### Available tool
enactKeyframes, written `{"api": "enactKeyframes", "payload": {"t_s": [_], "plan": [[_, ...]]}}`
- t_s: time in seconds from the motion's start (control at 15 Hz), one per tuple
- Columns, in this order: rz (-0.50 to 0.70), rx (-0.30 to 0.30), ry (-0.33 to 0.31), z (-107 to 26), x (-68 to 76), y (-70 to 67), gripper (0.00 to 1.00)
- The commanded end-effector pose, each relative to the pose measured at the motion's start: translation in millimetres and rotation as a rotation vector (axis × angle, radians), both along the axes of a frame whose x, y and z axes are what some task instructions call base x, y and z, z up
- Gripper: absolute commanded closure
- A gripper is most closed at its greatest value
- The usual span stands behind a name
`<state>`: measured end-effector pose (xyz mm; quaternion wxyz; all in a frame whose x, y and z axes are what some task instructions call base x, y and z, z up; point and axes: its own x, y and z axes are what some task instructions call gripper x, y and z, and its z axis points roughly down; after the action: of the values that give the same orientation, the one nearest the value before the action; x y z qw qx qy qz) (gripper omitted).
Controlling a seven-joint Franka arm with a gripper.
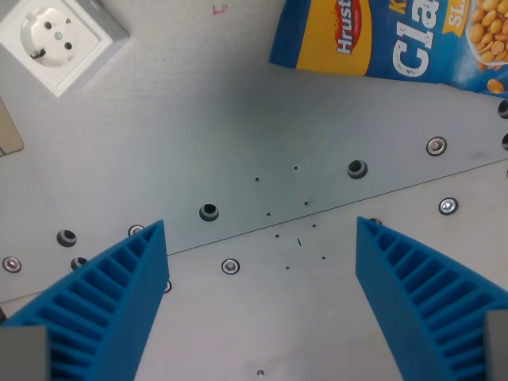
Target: Move in gripper positive y
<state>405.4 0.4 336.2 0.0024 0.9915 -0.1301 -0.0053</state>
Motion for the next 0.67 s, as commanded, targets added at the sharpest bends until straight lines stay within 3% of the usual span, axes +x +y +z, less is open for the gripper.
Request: {"api": "enactKeyframes", "payload": {"t_s": [0.07, 0.67], "plan": [[0.0, 0.0, -0.005, 2.6, -1.7, -4.8, 0.0], [0.0, 0.0, -0.005, 2.8, -13.4, -48.3, 0.0]]}}
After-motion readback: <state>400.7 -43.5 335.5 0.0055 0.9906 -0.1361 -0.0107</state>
